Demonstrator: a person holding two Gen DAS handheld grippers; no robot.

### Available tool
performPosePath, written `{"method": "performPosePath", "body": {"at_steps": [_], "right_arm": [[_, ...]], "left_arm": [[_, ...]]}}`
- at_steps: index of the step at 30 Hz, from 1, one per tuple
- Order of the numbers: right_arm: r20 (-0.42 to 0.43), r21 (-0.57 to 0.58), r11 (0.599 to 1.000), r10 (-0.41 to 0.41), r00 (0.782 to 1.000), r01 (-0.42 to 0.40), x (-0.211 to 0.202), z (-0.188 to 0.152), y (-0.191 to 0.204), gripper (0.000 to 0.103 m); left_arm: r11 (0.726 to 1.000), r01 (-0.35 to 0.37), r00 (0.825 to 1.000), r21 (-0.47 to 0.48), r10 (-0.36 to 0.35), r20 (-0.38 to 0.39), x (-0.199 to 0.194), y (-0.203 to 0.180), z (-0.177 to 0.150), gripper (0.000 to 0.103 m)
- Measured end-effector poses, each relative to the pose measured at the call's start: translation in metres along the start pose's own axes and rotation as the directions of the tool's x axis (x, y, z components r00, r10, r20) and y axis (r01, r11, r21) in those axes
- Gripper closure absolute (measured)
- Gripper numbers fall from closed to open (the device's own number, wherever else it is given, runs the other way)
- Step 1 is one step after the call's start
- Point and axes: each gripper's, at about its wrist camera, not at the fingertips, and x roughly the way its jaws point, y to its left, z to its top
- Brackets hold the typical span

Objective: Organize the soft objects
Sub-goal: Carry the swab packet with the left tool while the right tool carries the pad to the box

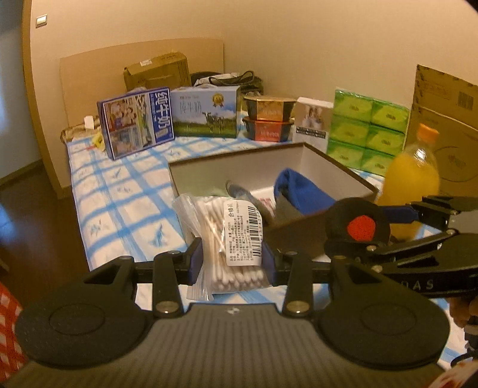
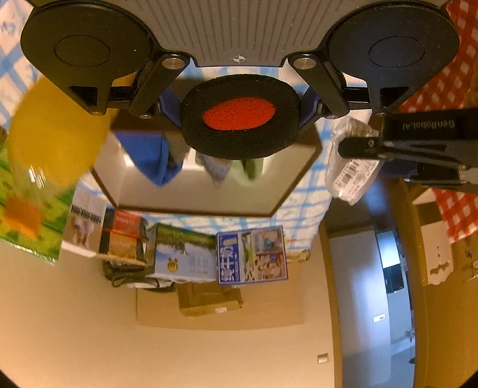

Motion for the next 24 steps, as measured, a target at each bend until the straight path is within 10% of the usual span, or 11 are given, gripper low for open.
{"method": "performPosePath", "body": {"at_steps": [24], "right_arm": [[-0.087,0.217,0.961,-0.153,0.984,0.168,0.119,0.041,-0.06,0.025]], "left_arm": [[0.996,0.085,0.995,0.008,-0.085,-0.059,0.129,0.036,0.059,0.065]]}}
